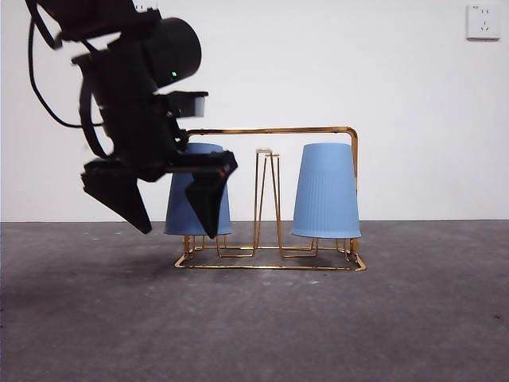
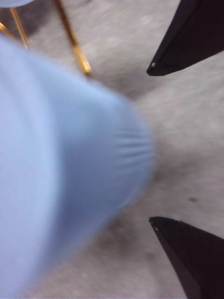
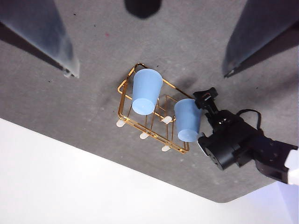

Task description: Pick up cup 1,put cup 1 in the cup rack,pick up cup 2,put cup 2 in the cup rack

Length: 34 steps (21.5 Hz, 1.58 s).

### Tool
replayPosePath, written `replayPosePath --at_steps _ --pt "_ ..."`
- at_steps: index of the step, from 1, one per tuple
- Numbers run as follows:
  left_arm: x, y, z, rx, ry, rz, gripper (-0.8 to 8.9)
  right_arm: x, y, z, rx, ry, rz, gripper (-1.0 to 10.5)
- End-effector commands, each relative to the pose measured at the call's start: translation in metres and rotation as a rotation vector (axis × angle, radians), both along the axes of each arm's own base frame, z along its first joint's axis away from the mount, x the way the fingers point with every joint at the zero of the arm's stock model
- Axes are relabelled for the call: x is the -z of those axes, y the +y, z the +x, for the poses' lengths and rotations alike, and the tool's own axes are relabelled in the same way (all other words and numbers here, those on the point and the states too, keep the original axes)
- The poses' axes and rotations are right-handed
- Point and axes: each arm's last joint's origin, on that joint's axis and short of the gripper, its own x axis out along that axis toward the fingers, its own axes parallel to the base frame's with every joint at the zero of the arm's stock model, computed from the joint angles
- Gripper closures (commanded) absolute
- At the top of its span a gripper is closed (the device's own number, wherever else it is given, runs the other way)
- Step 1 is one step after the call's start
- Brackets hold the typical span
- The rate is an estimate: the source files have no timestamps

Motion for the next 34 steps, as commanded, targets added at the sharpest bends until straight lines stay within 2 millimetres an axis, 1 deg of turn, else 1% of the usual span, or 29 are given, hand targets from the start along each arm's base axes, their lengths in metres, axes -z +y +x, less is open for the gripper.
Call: replayPosePath --at_steps 1,5,8,13,16,18,21,24,25,27,29,31,32,34 --pt "-0.016 0.003 -0.008 0.002 0.006 -0.02 3.02 0.001 0.001 0.001 0.007 0.004 0.003 4.2" --pt "-0.048 0.017 -0.034 0.027 0.043 -0.052 3.07 0.004 0.001 0.001 0.007 0.025 -0.016 4.2" --pt "-0.075 0.03 -0.061 0.081 0.101 -0.116 3.11 0.006 0.0 0.0 0.006 0.047 -0.037 4.2" --pt "-0.122 0.058 -0.114 0.149 0.096 -0.239 3.11 0.007 0.002 0.002 0.001 0.058 -0.039 4.2" --pt "-0.147 0.078 -0.15 0.185 0.068 -0.34 3.11 0.008 0.004 0.001 -0.05 0.093 -0.004 4.2" --pt "-0.16 0.092 -0.175 0.197 0.022 -0.393 3.11 0.01 0.007 0.002 -0.098 0.143 0.033 4.2" --pt "-0.173 0.109 -0.204 0.214 -0.03 -0.476 3.14 0.02 0.014 0.007 -0.108 0.2 0.027 4.2" --pt "-0.179 0.116 -0.217 0.215 -0.068 -0.515 3.22 0.03 0.019 0.013 -0.101 0.242 0.006 4.2" --pt "-0.18 0.119 -0.221 0.215 -0.081 -0.524 3.62 0.034 0.021 0.015 -0.093 0.265 0.002 4.5" --pt "-0.182 0.122 -0.225 0.216 -0.096 -0.535 5.1 0.043 0.025 0.019 -0.084 0.3 -0.016 5.9" --pt "-0.183 0.124 -0.229 0.209 -0.103 -0.548 6.9 0.053 0.03 0.024 -0.08 0.332 -0.046 7.7" --pt "-0.183 0.124 -0.23 0.207 -0.105 -0.552 8.13 0.062 0.033 0.027 -0.077 0.36 -0.072 9.4" --pt "-0.183 0.125 -0.23 0.207 -0.105 -0.552 8.25 0.066 0.035 0.029 -0.075 0.375 -0.085 9.7" --pt "-0.183 0.125 -0.23 0.206 -0.101 -0.551 8.22 0.075 0.038 0.032 -0.071 0.402 -0.109 9.6"
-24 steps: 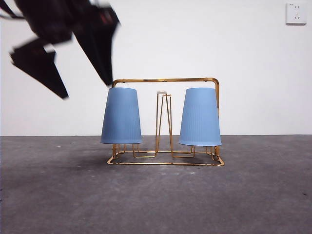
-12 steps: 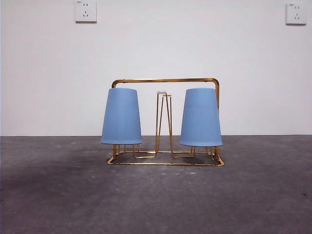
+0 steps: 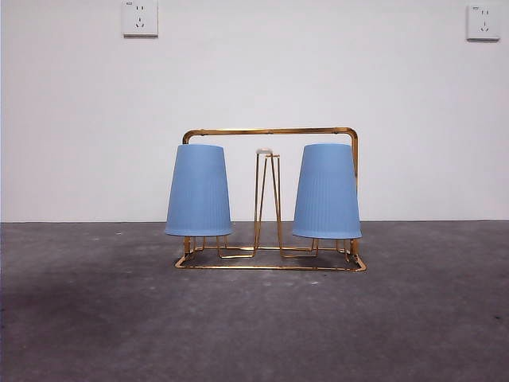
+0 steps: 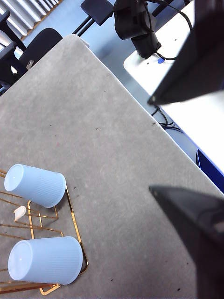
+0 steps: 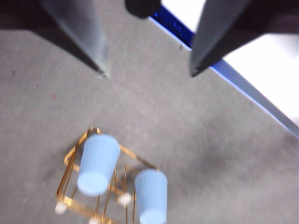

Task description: Pick up cup 1,put cup 1 in the cup rack,pick up cup 2,put cup 2 in the cup rack

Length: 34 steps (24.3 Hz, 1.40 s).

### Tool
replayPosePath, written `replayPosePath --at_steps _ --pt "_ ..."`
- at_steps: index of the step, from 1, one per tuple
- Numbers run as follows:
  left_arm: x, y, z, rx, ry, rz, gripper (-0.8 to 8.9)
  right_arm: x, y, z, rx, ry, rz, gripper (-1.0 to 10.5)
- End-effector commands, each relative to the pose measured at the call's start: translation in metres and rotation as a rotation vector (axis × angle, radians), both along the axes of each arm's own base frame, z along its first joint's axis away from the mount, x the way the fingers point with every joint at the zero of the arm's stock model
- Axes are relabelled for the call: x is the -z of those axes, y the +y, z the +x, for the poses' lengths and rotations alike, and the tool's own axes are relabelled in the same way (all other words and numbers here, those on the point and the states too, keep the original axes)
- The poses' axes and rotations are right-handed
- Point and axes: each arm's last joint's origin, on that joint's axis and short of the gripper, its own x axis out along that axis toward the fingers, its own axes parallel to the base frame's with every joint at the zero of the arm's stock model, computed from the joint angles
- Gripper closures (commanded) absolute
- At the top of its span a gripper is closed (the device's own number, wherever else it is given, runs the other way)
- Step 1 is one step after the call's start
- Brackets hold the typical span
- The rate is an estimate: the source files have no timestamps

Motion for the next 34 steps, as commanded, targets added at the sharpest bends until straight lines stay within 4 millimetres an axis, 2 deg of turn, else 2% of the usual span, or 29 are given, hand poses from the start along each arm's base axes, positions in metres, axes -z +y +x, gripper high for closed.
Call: replayPosePath --at_steps 1,5,24,31,34 --pt "0.0 0.0 0.0 0.001 0.01 -0.004 8.22 0.014 0.003 0.003 0.006 0.061 -0.042 9.6" --pt "0.0 -0.001 0.001 0.0 0.012 -0.002 8.21 0.024 0.006 0.006 0.01 0.088 -0.073 9.6" --pt "0.005 -0.011 0.017 0.0 0.059 0.027 8.16 0.025 0.011 0.012 0.01 0.105 -0.09 9.4" --pt "0.003 -0.016 0.028 0.019 -0.021 0.052 8.16 0.025 0.011 0.012 0.01 0.105 -0.09 9.4" --pt "-0.004 -0.016 0.034 -0.057 -0.148 0.077 8.16 0.025 0.011 0.012 0.01 0.105 -0.09 9.4"
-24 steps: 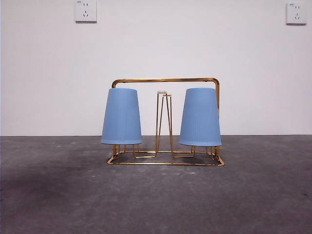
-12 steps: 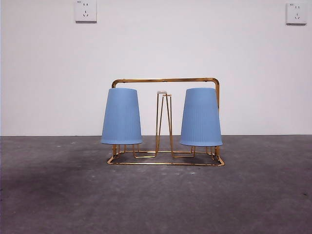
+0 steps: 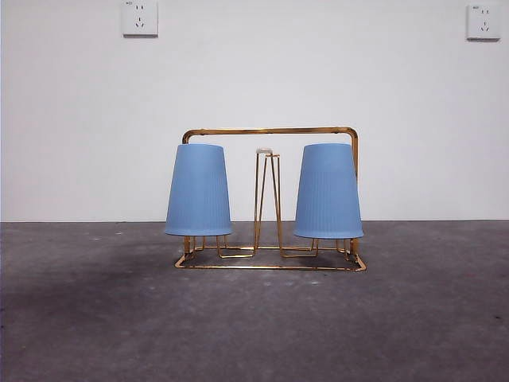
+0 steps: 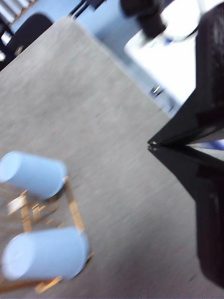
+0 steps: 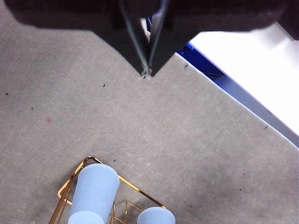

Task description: Pick up cup 1,put cup 1 in the cup rack,pick up cup 2,put cup 2 in the cup rack

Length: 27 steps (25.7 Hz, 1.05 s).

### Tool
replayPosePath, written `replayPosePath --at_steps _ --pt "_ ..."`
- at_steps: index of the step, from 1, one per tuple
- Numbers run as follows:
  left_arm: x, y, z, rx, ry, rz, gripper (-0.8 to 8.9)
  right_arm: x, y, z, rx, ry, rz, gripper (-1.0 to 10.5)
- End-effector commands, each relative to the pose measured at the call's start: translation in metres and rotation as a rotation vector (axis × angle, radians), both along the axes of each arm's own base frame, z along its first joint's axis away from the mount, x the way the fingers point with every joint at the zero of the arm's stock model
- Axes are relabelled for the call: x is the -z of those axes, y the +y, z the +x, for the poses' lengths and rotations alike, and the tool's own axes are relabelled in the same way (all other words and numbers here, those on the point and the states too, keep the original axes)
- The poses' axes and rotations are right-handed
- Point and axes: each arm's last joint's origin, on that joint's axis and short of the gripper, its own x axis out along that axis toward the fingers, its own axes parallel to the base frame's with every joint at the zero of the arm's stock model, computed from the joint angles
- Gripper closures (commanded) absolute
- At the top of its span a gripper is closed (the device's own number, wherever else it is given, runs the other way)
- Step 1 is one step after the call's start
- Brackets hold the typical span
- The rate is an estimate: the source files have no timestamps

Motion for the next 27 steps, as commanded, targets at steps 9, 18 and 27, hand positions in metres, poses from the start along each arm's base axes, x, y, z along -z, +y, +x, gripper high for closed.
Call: replayPosePath --at_steps 9,18,27 --pt "-0.039 0.021 0.004 -0.198 -0.602 0.093 8.15 0.003 -0.001 -0.001 0.008 0.025 -0.015 9.4" --pt "0.016 0.065 -0.022 -0.549 -0.881 0.151 8.15 0.003 -0.001 -0.001 0.008 0.025 -0.015 9.5" --pt "0.129 0.074 -0.019 -0.668 -0.841 0.188 8.15 0.003 -0.001 -0.001 0.008 0.025 -0.015 9.4"
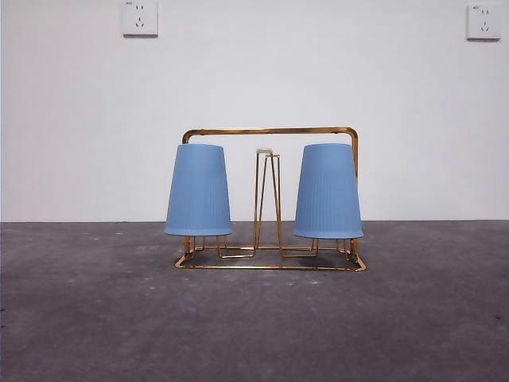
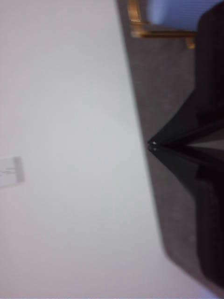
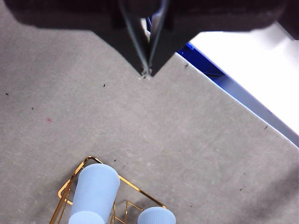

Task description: Pick up cup 1,put cup 1 in the cup rack,pick up cup 2,put cup 2 in the cup rack

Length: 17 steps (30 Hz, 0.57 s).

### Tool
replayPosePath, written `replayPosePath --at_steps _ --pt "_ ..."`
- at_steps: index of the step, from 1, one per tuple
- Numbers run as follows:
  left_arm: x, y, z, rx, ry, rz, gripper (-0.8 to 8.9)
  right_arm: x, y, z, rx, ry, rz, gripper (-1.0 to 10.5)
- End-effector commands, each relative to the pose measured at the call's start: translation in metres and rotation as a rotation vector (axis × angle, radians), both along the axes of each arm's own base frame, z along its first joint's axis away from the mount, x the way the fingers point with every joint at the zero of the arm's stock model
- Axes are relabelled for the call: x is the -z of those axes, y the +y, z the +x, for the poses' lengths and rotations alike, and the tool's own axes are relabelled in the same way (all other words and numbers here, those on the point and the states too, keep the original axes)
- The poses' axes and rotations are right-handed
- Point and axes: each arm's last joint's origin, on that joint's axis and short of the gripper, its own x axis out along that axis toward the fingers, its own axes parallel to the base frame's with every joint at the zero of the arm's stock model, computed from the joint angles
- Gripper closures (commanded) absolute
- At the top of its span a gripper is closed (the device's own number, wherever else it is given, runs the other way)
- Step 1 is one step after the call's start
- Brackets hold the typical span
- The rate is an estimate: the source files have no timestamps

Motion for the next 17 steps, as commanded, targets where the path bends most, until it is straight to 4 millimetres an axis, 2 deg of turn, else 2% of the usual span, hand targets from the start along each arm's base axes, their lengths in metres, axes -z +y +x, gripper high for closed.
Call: replayPosePath --at_steps 1,7,17 --pt "0.031 0.001 0.003 -0.005 0.038 -0.009 8.15 0.003 -0.001 -0.001 0.008 0.025 -0.015 9.5" --pt "0.074 0.001 0.007 -0.006 0.105 -0.041 8.15 0.003 -0.001 -0.001 0.008 0.025 -0.015 9.5" --pt "0.116 0.001 0.009 -0.01 0.253 -0.086 8.15 0.003 -0.001 -0.001 0.008 0.025 -0.015 9.4"
